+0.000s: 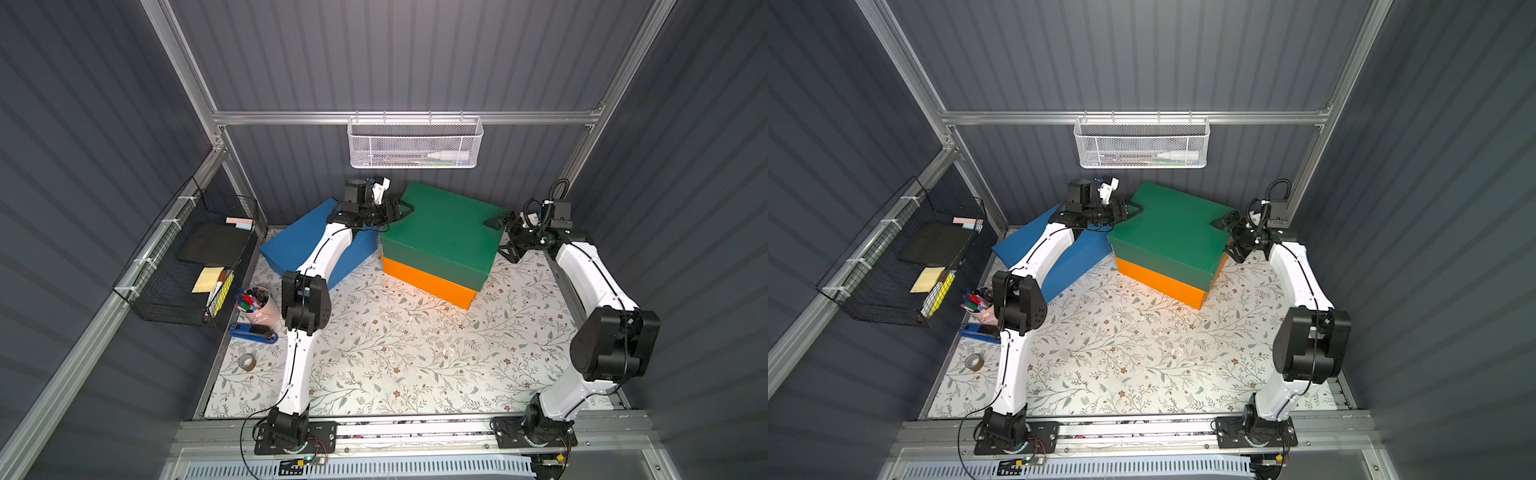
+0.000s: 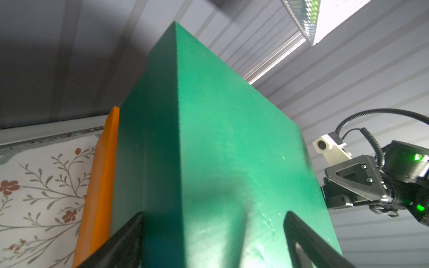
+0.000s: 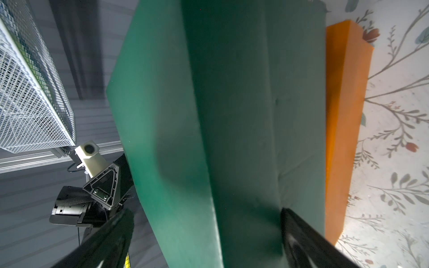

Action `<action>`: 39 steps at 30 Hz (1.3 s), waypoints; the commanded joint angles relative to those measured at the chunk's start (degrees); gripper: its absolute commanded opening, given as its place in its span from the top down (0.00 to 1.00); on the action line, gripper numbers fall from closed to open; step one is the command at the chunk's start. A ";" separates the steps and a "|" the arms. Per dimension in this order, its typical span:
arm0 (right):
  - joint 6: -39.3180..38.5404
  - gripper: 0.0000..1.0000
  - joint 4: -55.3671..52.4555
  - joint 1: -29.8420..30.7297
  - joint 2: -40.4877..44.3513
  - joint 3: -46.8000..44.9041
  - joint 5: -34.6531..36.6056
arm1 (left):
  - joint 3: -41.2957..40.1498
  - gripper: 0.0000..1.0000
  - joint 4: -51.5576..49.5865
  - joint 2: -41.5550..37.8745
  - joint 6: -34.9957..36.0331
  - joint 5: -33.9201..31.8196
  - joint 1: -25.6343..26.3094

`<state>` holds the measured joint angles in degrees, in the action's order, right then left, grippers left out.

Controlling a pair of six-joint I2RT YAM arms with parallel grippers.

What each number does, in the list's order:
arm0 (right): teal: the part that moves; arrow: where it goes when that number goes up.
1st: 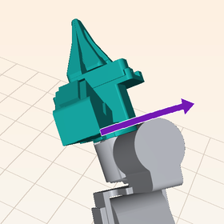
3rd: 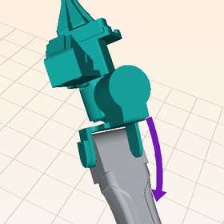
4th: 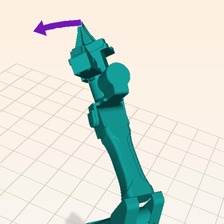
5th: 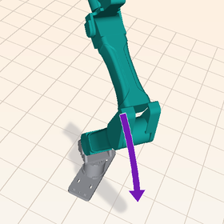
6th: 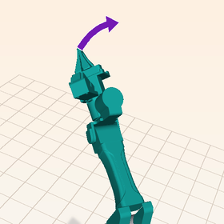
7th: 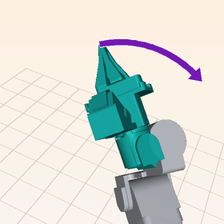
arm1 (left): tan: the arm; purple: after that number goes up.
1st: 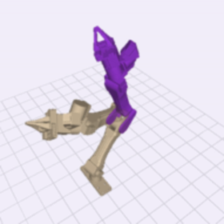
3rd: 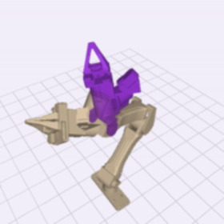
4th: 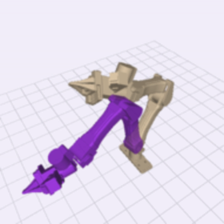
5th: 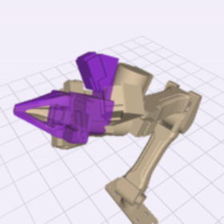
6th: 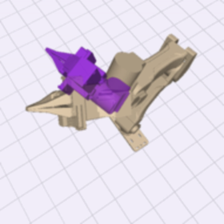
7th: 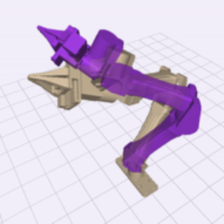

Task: Stack the shoeboxes
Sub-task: Place the shoebox at the shoebox.

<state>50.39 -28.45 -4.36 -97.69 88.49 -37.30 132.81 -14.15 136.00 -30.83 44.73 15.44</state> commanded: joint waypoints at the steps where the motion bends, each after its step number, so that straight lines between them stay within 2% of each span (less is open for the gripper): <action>1: 4.66 0.01 4.96 0.76 -0.93 -0.69 -2.60 | 4.22 0.09 4.56 2.76 -0.71 4.66 1.50; 6: 3.83 0.01 3.95 0.88 -0.45 -0.47 0.02 | 7.97 0.01 4.21 4.45 -0.56 2.30 1.59; 11: 2.20 0.01 2.79 0.65 0.31 -1.04 1.37 | 8.06 0.00 3.09 3.13 1.42 -0.29 1.26; 18: 0.92 0.01 -0.22 0.10 0.64 -1.65 3.54 | 4.28 0.00 2.85 -1.53 4.34 -4.96 -0.11; 28: -0.35 0.01 1.68 -0.60 2.79 -2.01 6.03 | 3.99 0.00 2.54 -3.35 5.92 -5.13 -1.88; 39: -5.60 0.01 4.08 -3.41 8.64 -3.07 9.96 | -6.49 0.00 2.47 -8.59 6.91 -5.27 -5.29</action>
<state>46.94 -25.28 -6.24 -90.76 86.52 -29.34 128.44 -11.62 130.87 -25.41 39.75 10.94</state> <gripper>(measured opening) 0.989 0.996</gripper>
